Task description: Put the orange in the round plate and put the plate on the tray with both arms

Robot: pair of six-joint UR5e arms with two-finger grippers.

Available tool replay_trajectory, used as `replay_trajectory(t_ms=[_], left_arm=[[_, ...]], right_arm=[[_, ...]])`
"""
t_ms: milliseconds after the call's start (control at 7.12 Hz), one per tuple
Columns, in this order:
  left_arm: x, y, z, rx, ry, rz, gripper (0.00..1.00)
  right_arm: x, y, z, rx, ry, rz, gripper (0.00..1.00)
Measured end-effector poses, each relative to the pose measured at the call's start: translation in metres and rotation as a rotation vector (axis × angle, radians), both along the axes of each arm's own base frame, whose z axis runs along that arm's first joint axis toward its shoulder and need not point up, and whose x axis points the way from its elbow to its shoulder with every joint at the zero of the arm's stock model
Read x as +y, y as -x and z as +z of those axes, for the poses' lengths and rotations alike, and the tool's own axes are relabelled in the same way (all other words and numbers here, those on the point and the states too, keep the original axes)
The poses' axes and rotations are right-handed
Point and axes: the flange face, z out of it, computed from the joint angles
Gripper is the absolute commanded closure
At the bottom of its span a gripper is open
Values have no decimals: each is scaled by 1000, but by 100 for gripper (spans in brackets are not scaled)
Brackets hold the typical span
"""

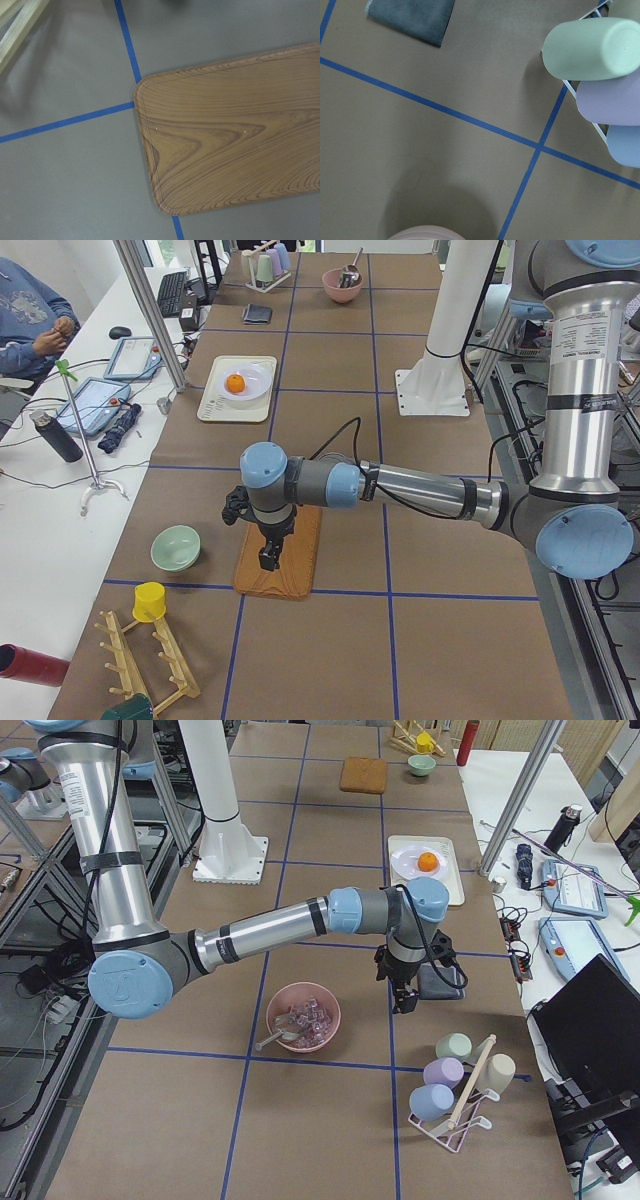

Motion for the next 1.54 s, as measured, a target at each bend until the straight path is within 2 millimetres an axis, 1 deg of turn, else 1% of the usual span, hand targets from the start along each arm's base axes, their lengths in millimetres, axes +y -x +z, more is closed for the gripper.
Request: replay_trajectory(t_ms=[281, 842, 1544], left_arm=[[0, -1, 1, 0, 3, 0, 2], [-1, -1, -1, -1, -1, 1, 2], [-3, -2, 0, 0, 0, 4, 2]], right_arm=[[2, 0, 1, -2, 1, 0, 0], [12, -1, 6, -3, 5, 1, 0], [19, -1, 19, 2, 23, -1, 0]])
